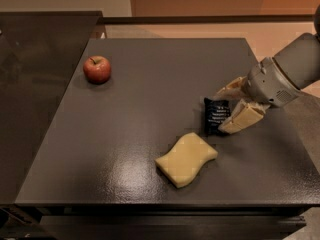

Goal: Move rxbar blueberry near sponge

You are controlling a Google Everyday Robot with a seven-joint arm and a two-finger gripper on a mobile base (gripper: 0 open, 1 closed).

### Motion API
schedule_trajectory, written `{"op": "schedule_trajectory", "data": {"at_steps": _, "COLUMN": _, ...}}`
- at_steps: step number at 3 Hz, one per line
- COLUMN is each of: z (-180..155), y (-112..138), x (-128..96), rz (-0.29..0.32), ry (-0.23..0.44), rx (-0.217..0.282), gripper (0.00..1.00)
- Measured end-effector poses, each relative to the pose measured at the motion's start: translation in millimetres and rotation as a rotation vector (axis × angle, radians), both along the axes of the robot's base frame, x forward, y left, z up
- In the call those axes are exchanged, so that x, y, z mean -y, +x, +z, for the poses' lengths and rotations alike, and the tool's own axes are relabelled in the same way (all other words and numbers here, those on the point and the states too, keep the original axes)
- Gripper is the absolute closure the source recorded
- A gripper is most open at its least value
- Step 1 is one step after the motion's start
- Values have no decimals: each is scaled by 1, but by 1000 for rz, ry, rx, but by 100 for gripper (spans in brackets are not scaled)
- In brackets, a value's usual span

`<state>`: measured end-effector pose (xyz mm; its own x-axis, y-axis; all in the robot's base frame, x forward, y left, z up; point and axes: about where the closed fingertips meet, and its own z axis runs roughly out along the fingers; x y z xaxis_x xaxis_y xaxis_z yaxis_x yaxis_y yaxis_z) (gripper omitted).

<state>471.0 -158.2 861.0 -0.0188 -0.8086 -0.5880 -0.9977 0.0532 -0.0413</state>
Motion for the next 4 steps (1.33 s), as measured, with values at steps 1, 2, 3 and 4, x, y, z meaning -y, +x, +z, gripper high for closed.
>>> {"op": "schedule_trajectory", "data": {"at_steps": 1, "z": -1, "y": -13, "x": -6, "rz": 40, "ry": -3, "rx": -5, "gripper": 61}}
{"op": "schedule_trajectory", "data": {"at_steps": 2, "z": -1, "y": -23, "x": -11, "rz": 71, "ry": -1, "rx": -10, "gripper": 38}}
{"op": "schedule_trajectory", "data": {"at_steps": 3, "z": -1, "y": -22, "x": -12, "rz": 72, "ry": -1, "rx": -9, "gripper": 15}}
{"op": "schedule_trajectory", "data": {"at_steps": 4, "z": -2, "y": -22, "x": -14, "rz": 73, "ry": -1, "rx": -8, "gripper": 0}}
